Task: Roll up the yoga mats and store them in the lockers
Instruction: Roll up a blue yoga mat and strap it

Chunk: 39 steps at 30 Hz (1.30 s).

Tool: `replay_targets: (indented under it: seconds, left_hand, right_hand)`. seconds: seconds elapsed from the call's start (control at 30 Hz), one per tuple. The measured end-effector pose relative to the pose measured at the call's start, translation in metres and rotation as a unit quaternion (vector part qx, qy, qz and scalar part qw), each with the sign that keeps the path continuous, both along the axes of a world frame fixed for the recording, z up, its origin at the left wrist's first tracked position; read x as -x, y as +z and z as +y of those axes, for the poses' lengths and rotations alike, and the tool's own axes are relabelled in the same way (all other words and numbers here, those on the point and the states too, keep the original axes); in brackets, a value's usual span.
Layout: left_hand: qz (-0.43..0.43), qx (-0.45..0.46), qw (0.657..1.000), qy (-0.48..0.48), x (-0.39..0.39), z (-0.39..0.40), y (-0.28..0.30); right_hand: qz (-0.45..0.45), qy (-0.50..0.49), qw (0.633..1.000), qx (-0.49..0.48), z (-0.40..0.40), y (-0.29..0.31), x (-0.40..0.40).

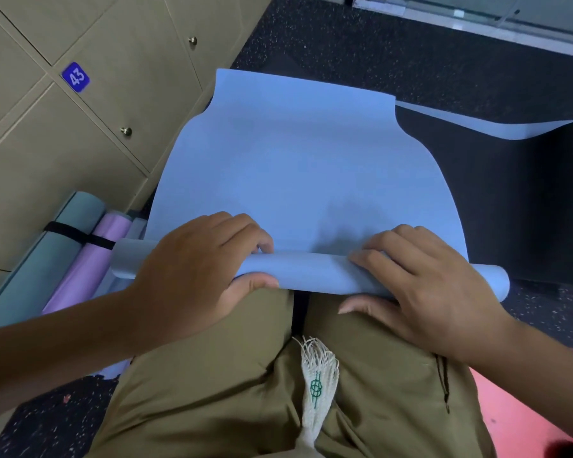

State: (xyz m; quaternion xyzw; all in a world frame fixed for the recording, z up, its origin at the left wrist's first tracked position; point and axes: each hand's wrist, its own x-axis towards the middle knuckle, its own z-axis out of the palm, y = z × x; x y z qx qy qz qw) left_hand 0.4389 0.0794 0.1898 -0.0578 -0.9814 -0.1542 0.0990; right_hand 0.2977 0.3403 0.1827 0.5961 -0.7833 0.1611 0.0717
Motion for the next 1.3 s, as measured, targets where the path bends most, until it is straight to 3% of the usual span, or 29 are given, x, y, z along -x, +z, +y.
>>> replay_targets:
  seconds: [0.3,0.53,0.6,0.73,0.8,0.9,1.1,1.3]
  left_hand:
    - [-0.114,-0.174,0.978,0.031,0.031,-0.020,0.001]
    - [-0.076,-0.225,0.971,0.012,0.052,-0.027,0.005]
    - [-0.075,-0.216,0.974,0.005,0.055,-0.028,0.007]
    - [-0.010,-0.066,0.996,-0.053,0.057,-0.027,0.012]
    - [0.027,0.016,0.996,-0.083,0.053,-0.024,0.013]
    - [0.052,0.061,0.995,-0.064,0.044,-0.010,0.010]
    - [-0.007,-0.025,1.000,-0.001,0.048,-0.014,0.005]
    - [-0.065,-0.034,0.995,0.074,0.064,-0.013,0.006]
  right_hand:
    - [-0.198,0.002,0.979,-0.050,-0.014,0.005,0.041]
    - [-0.297,0.008,0.953,-0.063,-0.023,0.008,0.064]
    - [-0.311,0.001,0.948,-0.065,-0.025,0.009,0.071]
    - [-0.338,-0.014,0.937,-0.090,-0.028,0.014,0.081]
    - [-0.346,-0.014,0.933,-0.097,-0.029,0.015,0.084]
    - [-0.352,-0.016,0.930,-0.105,-0.031,0.014,0.086]
    - [-0.332,-0.018,0.939,-0.086,-0.047,0.028,0.089]
    - [-0.185,-0.108,0.977,-0.015,-0.044,0.028,0.056]
